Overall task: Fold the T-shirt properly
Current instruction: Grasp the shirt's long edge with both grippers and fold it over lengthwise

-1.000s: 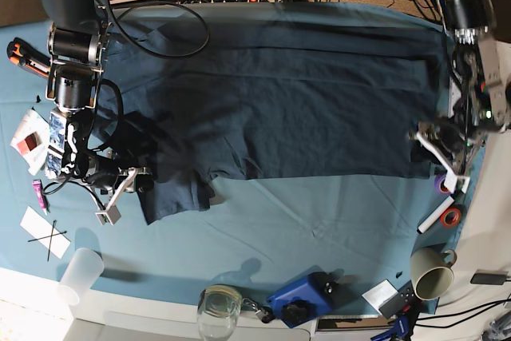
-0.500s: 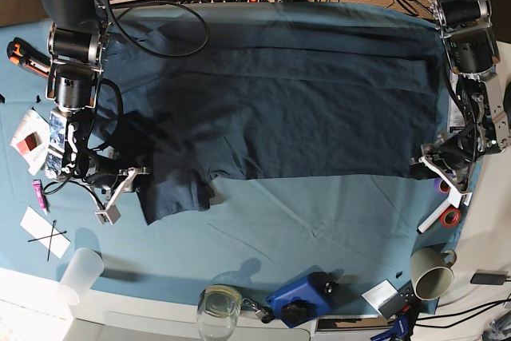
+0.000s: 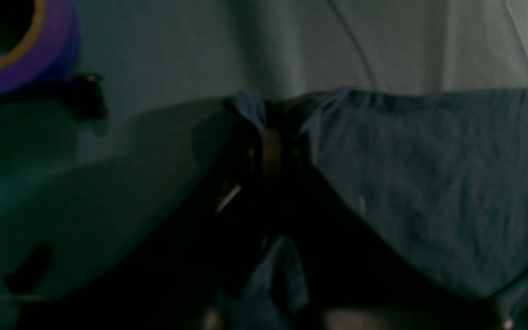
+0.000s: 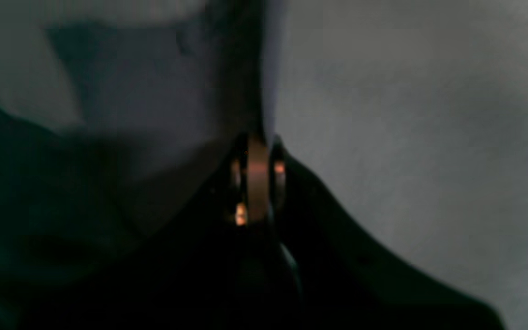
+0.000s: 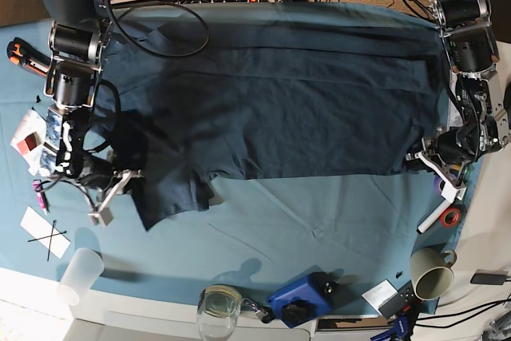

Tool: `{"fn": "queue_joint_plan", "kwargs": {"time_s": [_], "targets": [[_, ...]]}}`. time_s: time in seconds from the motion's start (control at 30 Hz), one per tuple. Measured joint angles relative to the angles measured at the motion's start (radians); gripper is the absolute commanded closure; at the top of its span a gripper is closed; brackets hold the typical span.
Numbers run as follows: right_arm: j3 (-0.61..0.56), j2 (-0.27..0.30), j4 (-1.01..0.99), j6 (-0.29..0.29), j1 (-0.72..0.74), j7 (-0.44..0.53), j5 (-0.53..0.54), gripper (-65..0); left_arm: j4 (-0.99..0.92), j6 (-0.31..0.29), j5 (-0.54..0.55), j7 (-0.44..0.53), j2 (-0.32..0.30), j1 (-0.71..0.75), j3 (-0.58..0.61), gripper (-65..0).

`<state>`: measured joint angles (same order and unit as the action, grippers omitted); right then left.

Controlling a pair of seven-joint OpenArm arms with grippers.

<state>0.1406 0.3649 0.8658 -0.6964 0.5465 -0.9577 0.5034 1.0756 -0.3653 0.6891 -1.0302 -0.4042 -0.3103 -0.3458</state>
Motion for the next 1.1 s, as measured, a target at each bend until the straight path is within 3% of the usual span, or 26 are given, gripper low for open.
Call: {"fn": "queue_joint_plan", "kwargs": {"time_s": [0.3, 0.53, 0.87, 1.1], "targets": [[0.089, 0.0, 0.044, 0.0, 0.002, -0.142, 0.06, 0.0, 0.118, 0.009, 0.056, -0.167, 0.005, 0.019, 0.005, 0.0], [0.134, -0.001, 0.074, 0.0, -0.021, -0.281, 0.246, 0.0, 0.208, 0.029, 0.057, -0.259, 0.005, 0.022, -0.044, 0.0], [0.138, 0.0, 0.466, 0.0, -0.213, -0.354, 0.362, 0.0, 0.257, 0.024, 0.146, -0.316, 0.011, 0.125, -0.123, 0.0], [0.138, 0.005, 0.607, 0.0, -0.342, -0.358, 0.407, 0.0, 0.374, -0.064, 0.274, -0.328, 0.007, 0.213, -0.253, 0.0]]}}
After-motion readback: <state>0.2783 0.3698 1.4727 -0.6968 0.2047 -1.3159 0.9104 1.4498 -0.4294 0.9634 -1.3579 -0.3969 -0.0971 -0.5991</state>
